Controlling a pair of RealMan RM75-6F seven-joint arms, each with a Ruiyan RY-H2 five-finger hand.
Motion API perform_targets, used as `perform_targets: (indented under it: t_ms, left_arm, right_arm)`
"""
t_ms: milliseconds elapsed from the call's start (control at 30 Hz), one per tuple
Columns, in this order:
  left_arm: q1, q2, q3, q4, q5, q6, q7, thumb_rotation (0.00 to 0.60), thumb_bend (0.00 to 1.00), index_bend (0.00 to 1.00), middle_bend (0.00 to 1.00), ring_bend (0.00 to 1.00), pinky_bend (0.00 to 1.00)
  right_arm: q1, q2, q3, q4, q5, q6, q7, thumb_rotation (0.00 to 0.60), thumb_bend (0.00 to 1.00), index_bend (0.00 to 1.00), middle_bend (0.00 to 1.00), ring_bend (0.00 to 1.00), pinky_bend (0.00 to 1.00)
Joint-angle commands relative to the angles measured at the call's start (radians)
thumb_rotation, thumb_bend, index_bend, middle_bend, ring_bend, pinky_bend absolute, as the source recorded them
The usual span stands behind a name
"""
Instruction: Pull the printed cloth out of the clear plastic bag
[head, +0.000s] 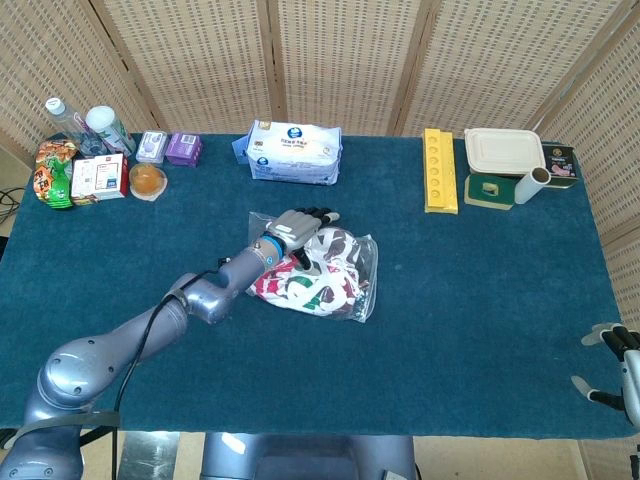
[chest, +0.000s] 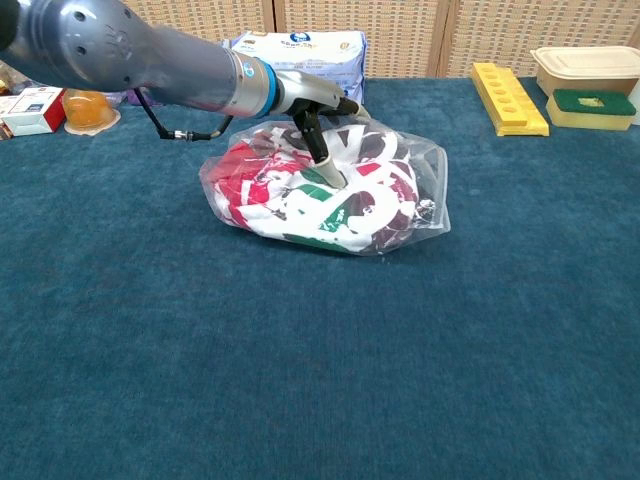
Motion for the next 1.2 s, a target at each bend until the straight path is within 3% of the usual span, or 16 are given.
perform_targets:
  t_ms: [33, 133, 233, 367, 467, 800, 967, 1200]
  left_arm:
    - [-0.024, -0.061, -0.018, 0.066, 0.043, -0.009, -0.035, 0.6, 0.0, 0.13, 0.08, 0.06, 0.25]
    - [-0.024, -0.084, -0.016, 0.093, 0.078, 0.005, -0.047, 0.6, 0.02, 0.26, 0.15, 0.13, 0.33]
    - [-0.023, -0.103, -0.015, 0.118, 0.103, 0.016, -0.066, 0.6, 0.1, 0.42, 0.25, 0.24, 0.43]
    - [-0.012, -0.137, -0.02, 0.149, 0.139, 0.1, -0.095, 0.6, 0.22, 0.64, 0.43, 0.42, 0.57]
    - [-0.004, -0.157, -0.018, 0.163, 0.166, 0.159, -0.128, 0.6, 0.27, 0.75, 0.52, 0.52, 0.65]
    - [0.023, -0.247, 0.009, 0.227, 0.269, 0.409, -0.3, 0.6, 0.45, 0.92, 0.67, 0.68, 0.79]
    - [0.068, -0.267, 0.048, 0.274, 0.353, 0.658, -0.424, 0.6, 0.45, 0.93, 0.67, 0.68, 0.8]
    - [0.135, -0.227, 0.156, 0.396, 0.498, 1.009, -0.597, 0.6, 0.43, 0.93, 0.67, 0.68, 0.79]
  right_arm:
    - [-0.001, 0.001, 0.002, -0.005, 0.005, -0.002, -0.005, 0.6, 0.11, 0.41, 0.33, 0.34, 0.32]
    - [0.0, 0.001, 0.005, -0.011, 0.007, -0.003, -0.008, 0.6, 0.11, 0.41, 0.33, 0.34, 0.32]
    - [0.001, 0.003, 0.007, -0.014, 0.005, -0.002, -0.008, 0.6, 0.11, 0.41, 0.33, 0.34, 0.32]
    - [-0.002, 0.002, 0.006, -0.012, 0.005, -0.001, -0.005, 0.6, 0.11, 0.41, 0.33, 0.34, 0.32]
    - [-0.006, 0.002, 0.007, -0.012, 0.003, 0.005, -0.003, 0.6, 0.11, 0.41, 0.33, 0.34, 0.32]
    - [-0.02, 0.005, 0.007, -0.019, -0.012, 0.031, 0.013, 0.6, 0.11, 0.41, 0.33, 0.34, 0.33]
    - [-0.024, 0.006, 0.005, -0.018, -0.027, 0.039, 0.009, 0.6, 0.11, 0.41, 0.33, 0.34, 0.33]
    - [-0.006, -0.008, 0.006, -0.01, -0.055, 0.024, 0.007, 0.6, 0.11, 0.41, 0.33, 0.34, 0.36]
